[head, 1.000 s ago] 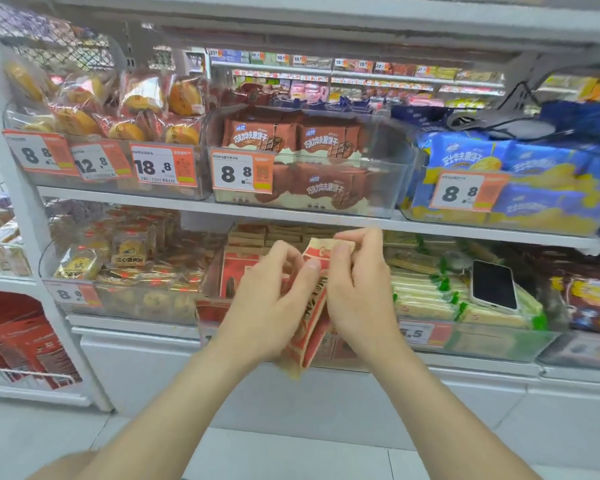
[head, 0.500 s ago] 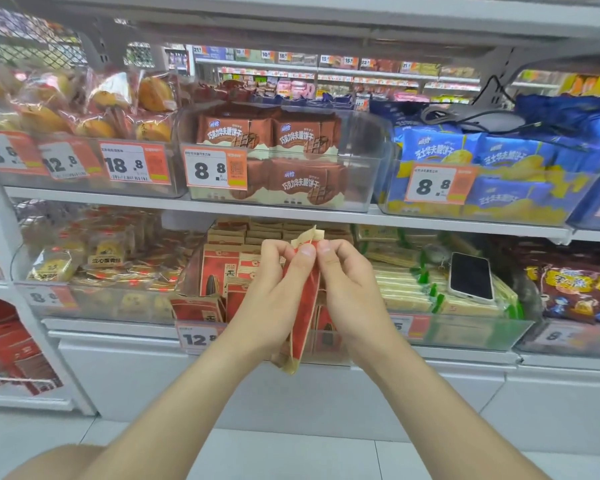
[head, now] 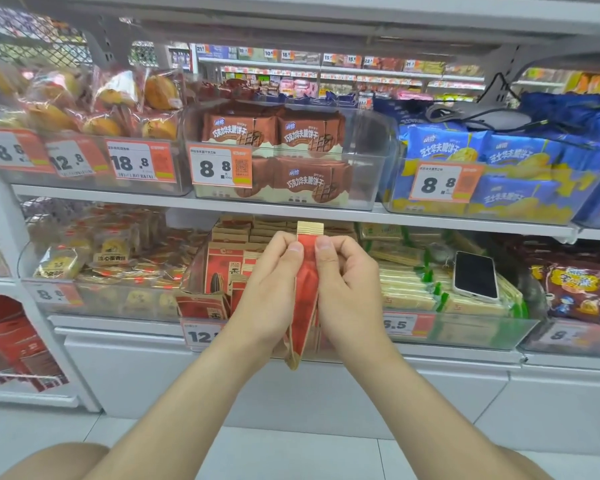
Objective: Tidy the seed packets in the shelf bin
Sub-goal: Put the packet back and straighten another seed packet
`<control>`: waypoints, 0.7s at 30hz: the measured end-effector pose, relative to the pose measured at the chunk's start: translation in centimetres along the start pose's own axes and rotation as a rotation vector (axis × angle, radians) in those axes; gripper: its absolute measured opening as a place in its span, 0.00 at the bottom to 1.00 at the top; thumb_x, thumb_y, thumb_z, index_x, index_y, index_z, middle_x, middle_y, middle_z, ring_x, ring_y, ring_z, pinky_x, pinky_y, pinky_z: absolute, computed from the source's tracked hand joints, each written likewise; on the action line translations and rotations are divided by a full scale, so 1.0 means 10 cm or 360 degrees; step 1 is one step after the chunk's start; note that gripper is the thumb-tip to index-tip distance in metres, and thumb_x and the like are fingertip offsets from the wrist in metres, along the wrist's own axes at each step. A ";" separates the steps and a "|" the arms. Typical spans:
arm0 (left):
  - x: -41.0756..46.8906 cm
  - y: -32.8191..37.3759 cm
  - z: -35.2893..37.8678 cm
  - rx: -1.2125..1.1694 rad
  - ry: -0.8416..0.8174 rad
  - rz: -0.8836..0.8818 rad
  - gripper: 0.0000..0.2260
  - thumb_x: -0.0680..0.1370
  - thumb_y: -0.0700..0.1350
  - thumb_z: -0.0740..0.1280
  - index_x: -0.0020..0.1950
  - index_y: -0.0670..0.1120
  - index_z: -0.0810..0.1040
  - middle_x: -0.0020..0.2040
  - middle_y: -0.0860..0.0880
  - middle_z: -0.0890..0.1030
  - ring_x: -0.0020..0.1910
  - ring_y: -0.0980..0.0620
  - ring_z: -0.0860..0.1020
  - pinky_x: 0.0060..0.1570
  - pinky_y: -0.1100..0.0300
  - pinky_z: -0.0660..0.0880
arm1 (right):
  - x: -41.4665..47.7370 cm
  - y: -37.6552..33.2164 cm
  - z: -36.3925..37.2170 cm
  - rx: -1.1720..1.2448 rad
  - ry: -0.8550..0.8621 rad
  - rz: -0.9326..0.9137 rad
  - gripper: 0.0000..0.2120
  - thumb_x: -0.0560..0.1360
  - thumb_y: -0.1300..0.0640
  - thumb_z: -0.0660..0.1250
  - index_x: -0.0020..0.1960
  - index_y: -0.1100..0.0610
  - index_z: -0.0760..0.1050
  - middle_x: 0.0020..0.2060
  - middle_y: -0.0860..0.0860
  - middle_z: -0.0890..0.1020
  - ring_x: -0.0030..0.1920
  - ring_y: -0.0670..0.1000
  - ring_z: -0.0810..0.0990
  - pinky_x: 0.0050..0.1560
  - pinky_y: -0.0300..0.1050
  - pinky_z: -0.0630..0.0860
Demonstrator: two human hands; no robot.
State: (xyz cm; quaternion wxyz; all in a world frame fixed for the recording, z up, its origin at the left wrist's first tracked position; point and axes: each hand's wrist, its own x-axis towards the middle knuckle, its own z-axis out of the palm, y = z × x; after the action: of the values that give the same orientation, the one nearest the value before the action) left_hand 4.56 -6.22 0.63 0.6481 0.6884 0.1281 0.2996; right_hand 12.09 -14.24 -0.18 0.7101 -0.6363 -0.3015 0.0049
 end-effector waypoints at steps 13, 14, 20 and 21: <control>0.18 0.07 -0.23 -0.0457 0.0435 -0.0124 0.10 0.89 0.52 0.60 0.55 0.48 0.75 0.36 0.51 0.78 0.33 0.54 0.76 0.34 0.58 0.74 | -0.01 0.00 -0.09 0.0009 -0.0802 0.0365 0.09 0.82 0.47 0.72 0.60 0.45 0.76 0.51 0.56 0.88 0.48 0.56 0.88 0.53 0.57 0.86; 0.17 0.08 -0.25 -0.0429 0.0376 -0.0102 0.10 0.88 0.52 0.62 0.56 0.46 0.76 0.37 0.49 0.80 0.34 0.53 0.78 0.33 0.58 0.77 | 0.00 0.00 -0.08 -0.0002 -0.0705 0.0302 0.10 0.82 0.46 0.72 0.58 0.48 0.76 0.50 0.57 0.88 0.47 0.57 0.88 0.52 0.59 0.86; 0.07 0.00 -0.28 0.0046 -0.0013 -0.0058 0.15 0.83 0.50 0.72 0.50 0.37 0.86 0.52 0.46 0.89 0.58 0.48 0.87 0.60 0.47 0.85 | 0.08 0.03 -0.17 -0.0073 -0.0414 0.0075 0.16 0.87 0.45 0.63 0.51 0.57 0.77 0.45 0.62 0.85 0.48 0.69 0.83 0.48 0.72 0.81; 0.06 -0.02 -0.27 0.0120 -0.0042 -0.0042 0.14 0.83 0.50 0.73 0.48 0.39 0.87 0.51 0.47 0.90 0.57 0.48 0.87 0.61 0.45 0.84 | 0.09 0.04 -0.19 -0.0146 -0.0422 0.0047 0.15 0.87 0.45 0.62 0.50 0.55 0.77 0.44 0.59 0.85 0.46 0.67 0.83 0.46 0.69 0.83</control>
State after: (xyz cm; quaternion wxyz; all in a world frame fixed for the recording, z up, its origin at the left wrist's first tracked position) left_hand 3.49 -3.65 0.53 0.6272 0.7145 0.1398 0.2768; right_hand 13.74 -15.51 -0.17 0.6340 -0.6662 -0.3832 0.0854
